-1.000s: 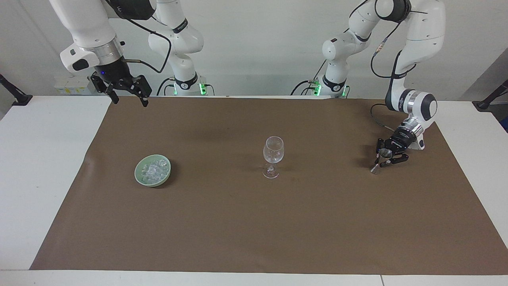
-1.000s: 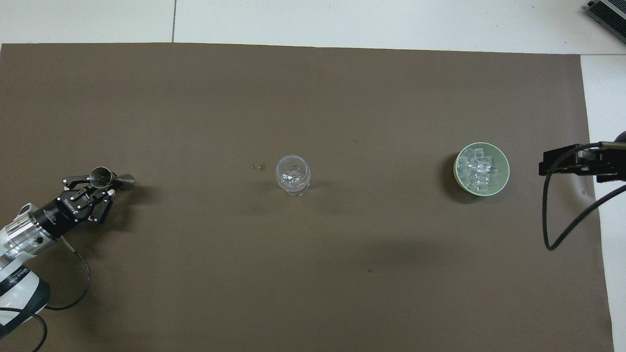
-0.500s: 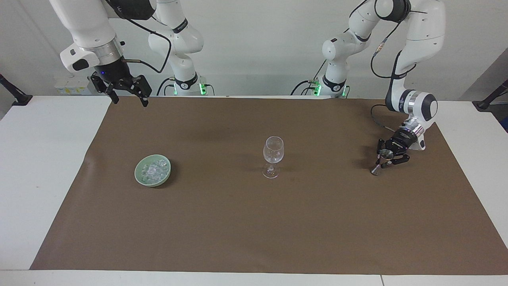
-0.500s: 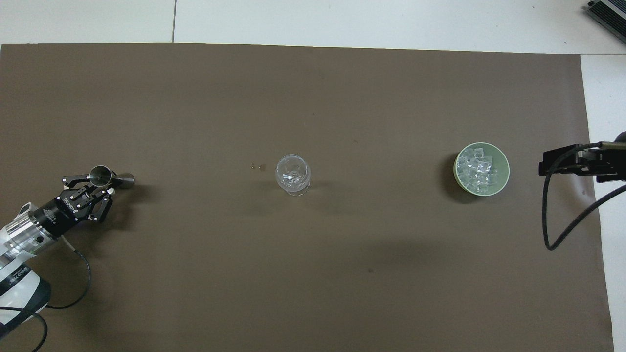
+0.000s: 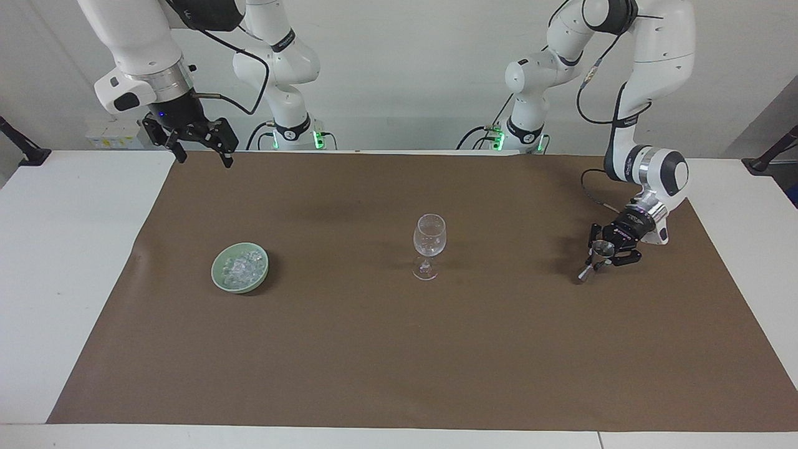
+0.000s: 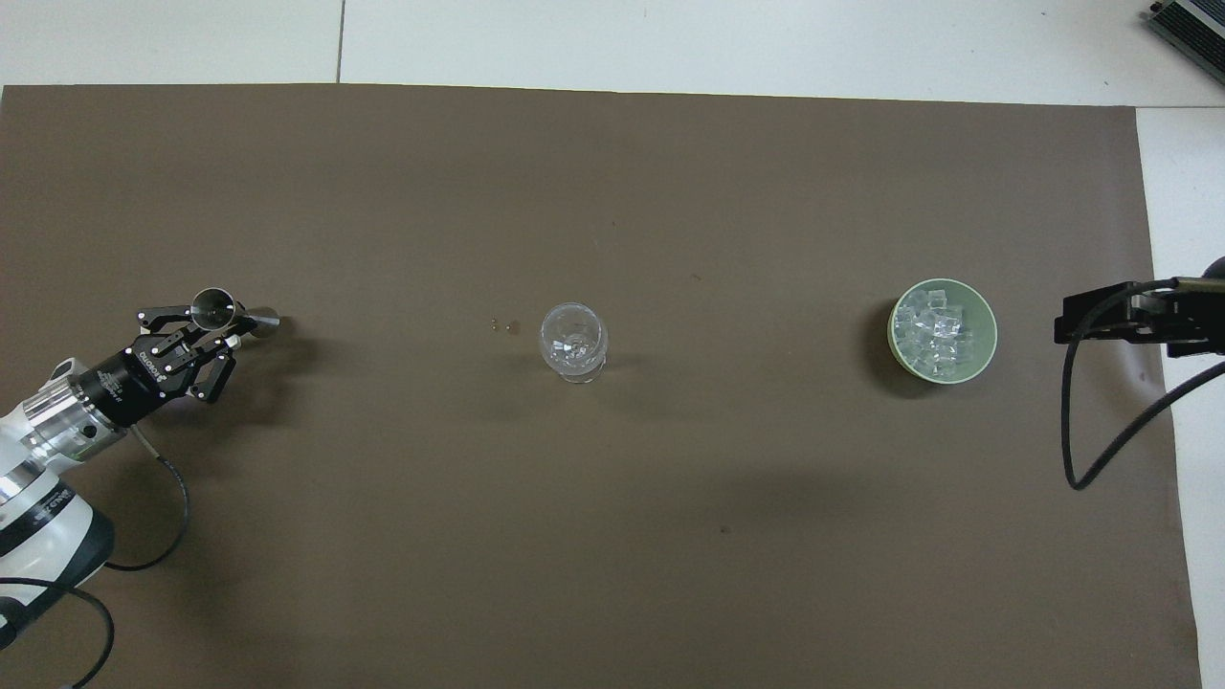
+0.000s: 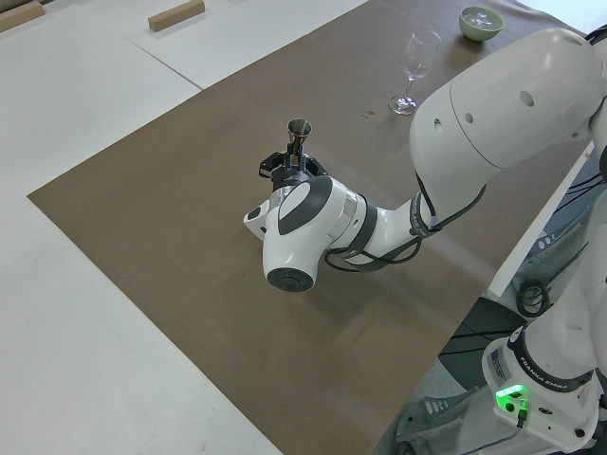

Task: Pour wine and add ice with both arms
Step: 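Lift the jigger with the left gripper and carry it to the glass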

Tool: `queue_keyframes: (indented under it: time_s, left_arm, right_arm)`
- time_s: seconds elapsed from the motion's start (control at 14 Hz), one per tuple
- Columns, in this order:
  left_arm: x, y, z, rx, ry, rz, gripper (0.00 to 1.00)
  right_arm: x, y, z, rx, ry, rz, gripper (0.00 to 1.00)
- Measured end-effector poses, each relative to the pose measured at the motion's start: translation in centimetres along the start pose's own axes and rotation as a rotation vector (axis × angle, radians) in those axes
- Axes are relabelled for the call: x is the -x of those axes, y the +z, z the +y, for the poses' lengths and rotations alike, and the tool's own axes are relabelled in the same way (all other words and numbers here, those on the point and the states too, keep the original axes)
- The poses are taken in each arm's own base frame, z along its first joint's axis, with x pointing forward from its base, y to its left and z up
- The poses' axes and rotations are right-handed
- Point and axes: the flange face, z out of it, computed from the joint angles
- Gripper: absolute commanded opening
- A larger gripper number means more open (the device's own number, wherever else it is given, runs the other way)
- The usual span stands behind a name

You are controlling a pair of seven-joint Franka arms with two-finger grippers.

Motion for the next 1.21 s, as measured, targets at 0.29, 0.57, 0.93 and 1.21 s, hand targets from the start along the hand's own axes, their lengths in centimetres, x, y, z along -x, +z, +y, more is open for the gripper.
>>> queue_keyframes:
  time_s: [0.29,0.57,0.93,1.21]
  left_arm:
    - [2.9,2.4,0.2,-0.013,0.030,0.043,0.00]
    - [6.5,4.9,-0.4,-0.025,0.070,0.081,0.00]
    - [9.3,8.0,-2.0,-0.029,0.088,0.101,0.00]
    - [11.9,11.6,-4.5,-0.013,0.088,0.108,0.00]
  right_arm:
    - [0.0,0.0,0.0,0.000,0.000,0.000,1.00]
    - [0.0,0.0,0.0,0.000,0.000,0.000,1.00]
    - [0.0,0.0,0.0,0.000,0.000,0.000,1.00]
    - [0.0,0.0,0.0,0.000,0.000,0.000,1.00]
